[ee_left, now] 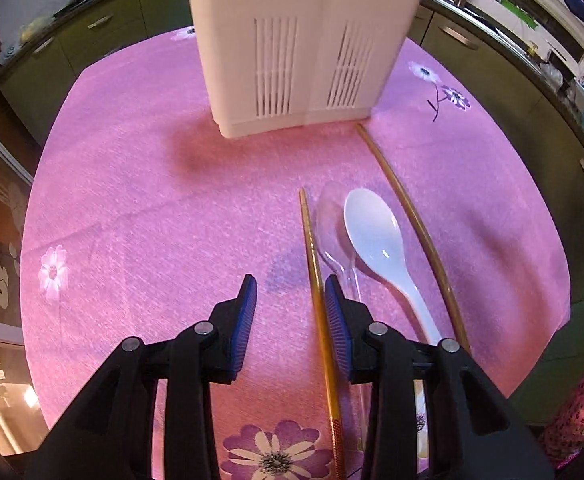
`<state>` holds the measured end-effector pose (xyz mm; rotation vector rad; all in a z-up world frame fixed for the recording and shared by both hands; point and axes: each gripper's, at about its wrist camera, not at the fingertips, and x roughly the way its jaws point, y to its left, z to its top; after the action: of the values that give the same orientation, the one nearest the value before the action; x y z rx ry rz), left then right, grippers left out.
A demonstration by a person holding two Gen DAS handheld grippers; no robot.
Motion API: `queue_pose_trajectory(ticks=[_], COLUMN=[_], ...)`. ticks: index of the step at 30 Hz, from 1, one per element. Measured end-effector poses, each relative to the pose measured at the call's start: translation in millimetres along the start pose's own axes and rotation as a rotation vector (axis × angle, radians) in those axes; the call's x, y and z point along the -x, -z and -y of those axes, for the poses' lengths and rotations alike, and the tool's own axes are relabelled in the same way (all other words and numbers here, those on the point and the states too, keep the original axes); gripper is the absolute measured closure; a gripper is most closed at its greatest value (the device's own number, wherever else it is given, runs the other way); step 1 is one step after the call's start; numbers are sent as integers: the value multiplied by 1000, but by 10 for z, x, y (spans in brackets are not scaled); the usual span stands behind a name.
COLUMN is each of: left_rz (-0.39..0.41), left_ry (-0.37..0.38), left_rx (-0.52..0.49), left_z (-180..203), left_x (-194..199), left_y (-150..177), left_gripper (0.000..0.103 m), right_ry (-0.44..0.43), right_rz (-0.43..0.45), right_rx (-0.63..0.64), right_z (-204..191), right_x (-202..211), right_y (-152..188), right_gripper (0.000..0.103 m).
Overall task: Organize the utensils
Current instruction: 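Lower the chopstick into the white holder and open the right tool, then close the left tool on a wooden chopstick while the right tool grasps another chopstick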
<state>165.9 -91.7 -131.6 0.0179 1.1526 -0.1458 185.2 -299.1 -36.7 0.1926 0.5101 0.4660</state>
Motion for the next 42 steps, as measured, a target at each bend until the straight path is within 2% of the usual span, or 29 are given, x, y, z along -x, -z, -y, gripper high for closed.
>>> queue_pose_trajectory(ticks=[3,6,8,9,13,14,18,22,24,31,38,39,42], left_rz=[-9,-20,-16,-17,-27,-26,-11,19,33,63,79,81,92], left_ry=[-6,-15,-28,-23,-2,-2,4,6,8,17,21,22,23], left_rx=[-7,-9,-13,-4,21,27,43,48,51,64,71,72,74], left_z=[30,50,48,30,-69,-99,-181,-236,-272,-354,-363,-364,-361], left_x=[-16,-57,-63,-61,-46,-38,23,143,211,336,382,383,427], left_y=[22,28,27,29,30,39,49,53,58,40,39,34,47], left_gripper=[73,82,91,93,96,97,97,97,97,97,97,97,97], right_ry=[-3,-2,4,7,24,31,49,78,90,139,184,185,190], right_rz=[-11,-40,-91,-119,-274,-334,-497,-576,-594,-613,-605,-603,-592], right_rx=[-13,-16,-8,-1,56,78,117,148,161,183,215,217,212], right_z=[40,42,25,2,-86,-115,-157,-219,-258,-327,-388,-411,-416], right_x=[11,-32,-124,-195,-546,-688,-1150,-1448,-1525,-1688,-1753,-1767,-1763], right_y=[55,111,205,234,476,571,845,986,1036,1064,1064,1071,1070], right_gripper=[72,72,68,64,64,64,70,70,75,76,87,94,96])
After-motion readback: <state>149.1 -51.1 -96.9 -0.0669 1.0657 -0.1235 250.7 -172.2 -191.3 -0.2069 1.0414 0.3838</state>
